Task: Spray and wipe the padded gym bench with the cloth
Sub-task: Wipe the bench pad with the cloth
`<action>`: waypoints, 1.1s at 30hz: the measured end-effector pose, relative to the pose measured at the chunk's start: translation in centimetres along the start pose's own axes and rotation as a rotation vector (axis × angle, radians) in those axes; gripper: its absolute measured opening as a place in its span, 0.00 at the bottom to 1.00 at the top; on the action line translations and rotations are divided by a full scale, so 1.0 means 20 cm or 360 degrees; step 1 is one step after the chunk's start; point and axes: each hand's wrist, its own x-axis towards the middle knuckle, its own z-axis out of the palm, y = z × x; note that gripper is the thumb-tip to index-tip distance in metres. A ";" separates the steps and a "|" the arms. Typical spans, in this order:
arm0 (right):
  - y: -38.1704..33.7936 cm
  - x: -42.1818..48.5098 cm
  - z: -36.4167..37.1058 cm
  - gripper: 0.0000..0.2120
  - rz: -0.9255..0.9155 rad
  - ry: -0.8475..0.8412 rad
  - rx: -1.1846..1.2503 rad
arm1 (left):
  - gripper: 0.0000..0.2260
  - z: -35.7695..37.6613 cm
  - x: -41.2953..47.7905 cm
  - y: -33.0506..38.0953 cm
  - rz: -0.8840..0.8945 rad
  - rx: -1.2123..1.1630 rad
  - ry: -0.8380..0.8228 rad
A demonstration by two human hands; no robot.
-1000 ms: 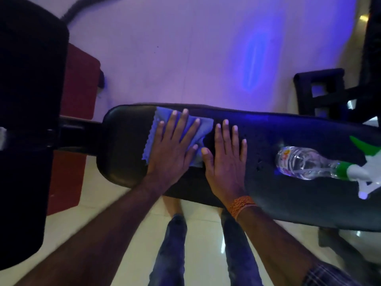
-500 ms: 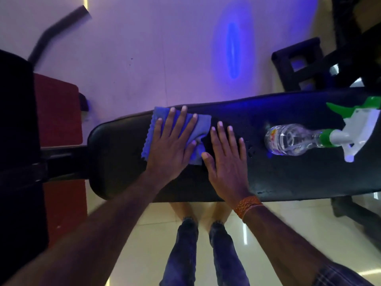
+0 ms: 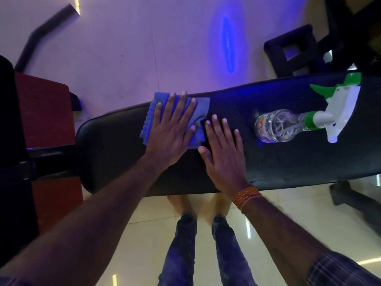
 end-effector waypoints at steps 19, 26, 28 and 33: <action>0.19 -0.14 -0.02 0.30 -0.0440 -0.0094 -0.0194 | 0.27 0.18 -0.58 0.34 -0.0600 0.0007 0.0168; 0.27 -0.16 -0.03 0.29 -0.0535 -0.0065 -0.0143 | 0.27 0.27 -0.80 0.64 -0.0589 -0.0047 0.0087; 0.28 -0.18 -0.02 0.30 -0.0548 -0.0063 -0.0166 | 0.27 0.28 -0.81 0.61 -0.0585 -0.0064 0.0102; 0.31 -0.19 0.02 0.31 -0.0571 -0.0009 -0.0155 | 0.26 0.32 -0.62 0.63 -0.0847 -0.0090 0.0284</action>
